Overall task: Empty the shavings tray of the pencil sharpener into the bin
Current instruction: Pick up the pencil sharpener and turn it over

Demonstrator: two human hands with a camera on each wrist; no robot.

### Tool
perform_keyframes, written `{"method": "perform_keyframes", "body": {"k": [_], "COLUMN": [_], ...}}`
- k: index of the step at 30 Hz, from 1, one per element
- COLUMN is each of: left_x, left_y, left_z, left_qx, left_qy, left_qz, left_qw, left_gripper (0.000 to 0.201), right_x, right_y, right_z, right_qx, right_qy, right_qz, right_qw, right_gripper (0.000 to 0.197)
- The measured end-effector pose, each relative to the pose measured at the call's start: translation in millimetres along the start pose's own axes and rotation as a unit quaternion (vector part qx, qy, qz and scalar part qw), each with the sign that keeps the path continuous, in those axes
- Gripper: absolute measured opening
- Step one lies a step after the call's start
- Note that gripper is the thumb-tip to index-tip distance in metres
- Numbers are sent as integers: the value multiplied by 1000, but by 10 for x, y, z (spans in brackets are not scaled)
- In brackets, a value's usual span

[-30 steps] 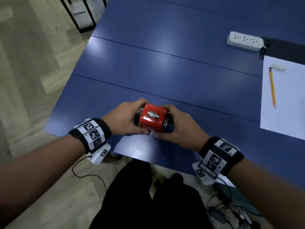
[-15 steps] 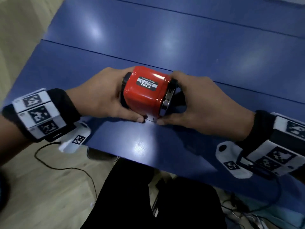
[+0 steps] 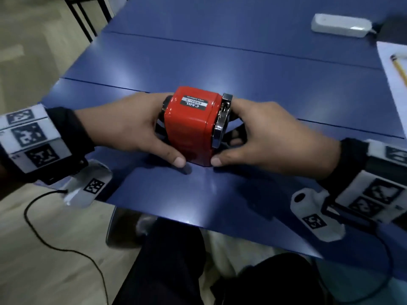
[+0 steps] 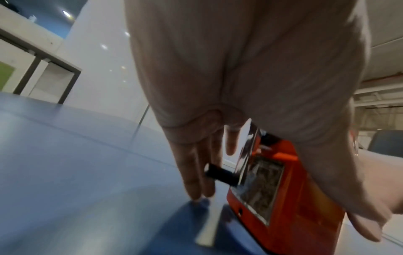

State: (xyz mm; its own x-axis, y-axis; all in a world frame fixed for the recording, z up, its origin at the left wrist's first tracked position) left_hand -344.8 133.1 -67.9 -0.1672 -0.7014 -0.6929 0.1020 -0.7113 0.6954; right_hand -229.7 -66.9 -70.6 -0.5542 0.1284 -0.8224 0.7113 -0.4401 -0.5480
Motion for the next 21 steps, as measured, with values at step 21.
{"method": "perform_keyframes", "body": {"k": [21], "left_x": [208], "left_y": [54], "left_z": [476], "left_qx": [-145], "left_qy": [215], "left_qz": [-158], "left_qw": [953], "left_gripper": [67], "right_x": [311], "right_y": [-99], "right_z": [412], "right_qx": [106], "right_qy": [79], "right_qz": [-73], "right_qw": [989], "right_gripper": [99]}}
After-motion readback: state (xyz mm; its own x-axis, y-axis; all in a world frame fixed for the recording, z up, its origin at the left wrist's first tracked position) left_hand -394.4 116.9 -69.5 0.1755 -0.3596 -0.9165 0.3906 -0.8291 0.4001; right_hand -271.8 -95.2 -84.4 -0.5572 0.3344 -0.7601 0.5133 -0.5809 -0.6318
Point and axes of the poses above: each hand's wrist, its own z-axis away from the middle knuckle, its own x-axis out of the palm, y = z × x, the point moved 3 cm from there along -z, towards the middle knuckle, and after that the axes turned 6 degrees about z, right-handed, at the moved point
